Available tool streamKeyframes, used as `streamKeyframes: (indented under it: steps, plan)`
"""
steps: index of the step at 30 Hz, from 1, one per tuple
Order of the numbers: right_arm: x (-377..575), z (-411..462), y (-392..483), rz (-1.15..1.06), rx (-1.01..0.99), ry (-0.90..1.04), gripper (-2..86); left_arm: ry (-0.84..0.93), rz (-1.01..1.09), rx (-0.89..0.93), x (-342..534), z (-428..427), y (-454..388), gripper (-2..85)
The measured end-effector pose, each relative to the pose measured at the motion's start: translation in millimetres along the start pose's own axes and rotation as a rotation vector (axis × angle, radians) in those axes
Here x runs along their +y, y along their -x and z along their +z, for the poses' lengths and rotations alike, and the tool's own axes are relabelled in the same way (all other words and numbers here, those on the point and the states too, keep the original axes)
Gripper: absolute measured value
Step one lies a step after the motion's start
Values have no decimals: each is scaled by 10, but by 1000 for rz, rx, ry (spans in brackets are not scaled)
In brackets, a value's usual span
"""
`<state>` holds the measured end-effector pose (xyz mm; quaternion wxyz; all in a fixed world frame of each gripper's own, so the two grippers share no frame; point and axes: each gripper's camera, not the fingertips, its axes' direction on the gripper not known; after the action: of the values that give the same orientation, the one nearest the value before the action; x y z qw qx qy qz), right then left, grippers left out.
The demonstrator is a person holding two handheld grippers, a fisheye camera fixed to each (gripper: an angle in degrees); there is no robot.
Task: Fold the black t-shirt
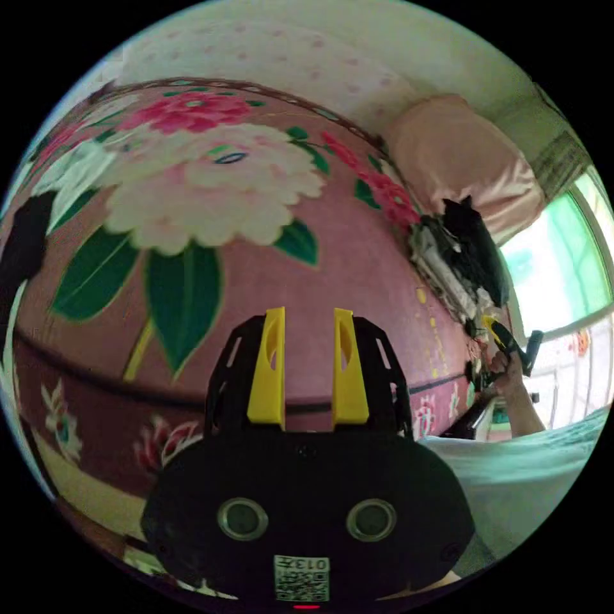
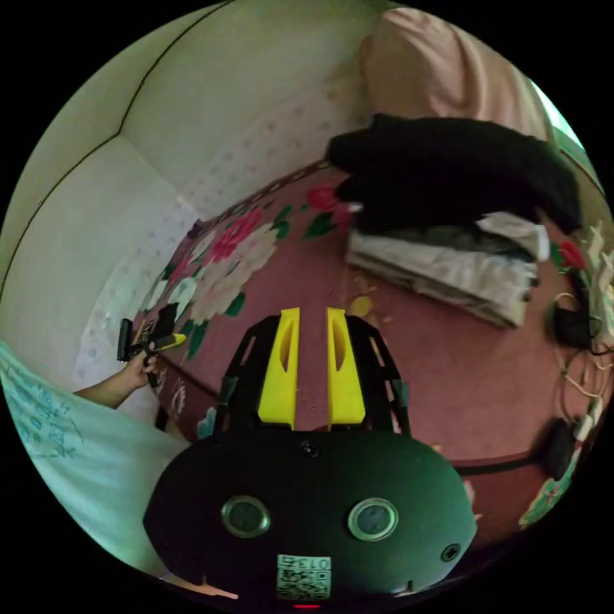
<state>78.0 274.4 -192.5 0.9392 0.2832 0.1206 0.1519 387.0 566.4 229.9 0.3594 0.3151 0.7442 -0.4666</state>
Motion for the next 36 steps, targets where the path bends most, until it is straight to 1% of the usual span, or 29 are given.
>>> streamKeyframes:
  steps: [2,3,5,6,8,9,11,12,14,15,17,18,20,21,23,26,32,34,36]
  plan:
    - [-203,584,908,-68,-119,86,72,-58,-146,-75,427,-584,620,114]
    - [-258,725,1153,-92,-140,109,73,-77,-182,-88,516,-736,777,116]
    - [-474,1241,2177,-210,-217,190,77,-159,-301,-168,805,-1366,1385,125]
    - [-521,1359,2437,-241,-229,205,78,-180,-326,-184,862,-1523,1536,128]
    - [-694,1830,3495,-367,-254,270,81,-258,-409,-227,1031,-2115,2149,139]
    - [-735,1945,3749,-390,-255,286,82,-271,-424,-239,1056,-2251,2300,141]
    - [-909,2401,4751,-464,-268,328,84,-280,-450,-296,1059,-2739,2884,146]
    - [-957,2524,5004,-489,-272,342,85,-280,-446,-312,1036,-2848,3016,147]
    - [-1157,3041,6016,-603,-271,394,87,-263,-419,-347,877,-3218,3472,150]
    - [-1211,3173,6266,-634,-274,411,89,-260,-408,-351,824,-3301,3562,150]
    - [-1435,3666,7256,-763,-263,472,93,-254,-379,-363,600,-3592,3872,153]
    - [-1490,3770,7489,-795,-254,481,93,-254,-374,-364,543,-3652,3945,155]
    - [-1706,4120,8349,-900,-235,487,95,-241,-391,-371,334,-3849,4246,161]
    - [-1754,4197,8546,-924,-233,486,95,-243,-397,-370,288,-3892,4316,162]
    - [-1904,4485,9256,-1014,-223,487,98,-252,-423,-375,116,-4041,4561,164]
    - [-2009,4826,9955,-1111,-192,521,101,-238,-415,-393,-135,-4158,4792,165]
    - [-2209,5239,10732,-1218,-126,546,108,-202,-363,-485,-551,-4305,5049,161]
    - [-2250,5312,10861,-1241,-119,557,108,-189,-384,-452,-588,-4309,5135,143]
    - [-2264,5371,10958,-1265,-112,590,88,-113,-411,-395,-580,-4255,5214,104]
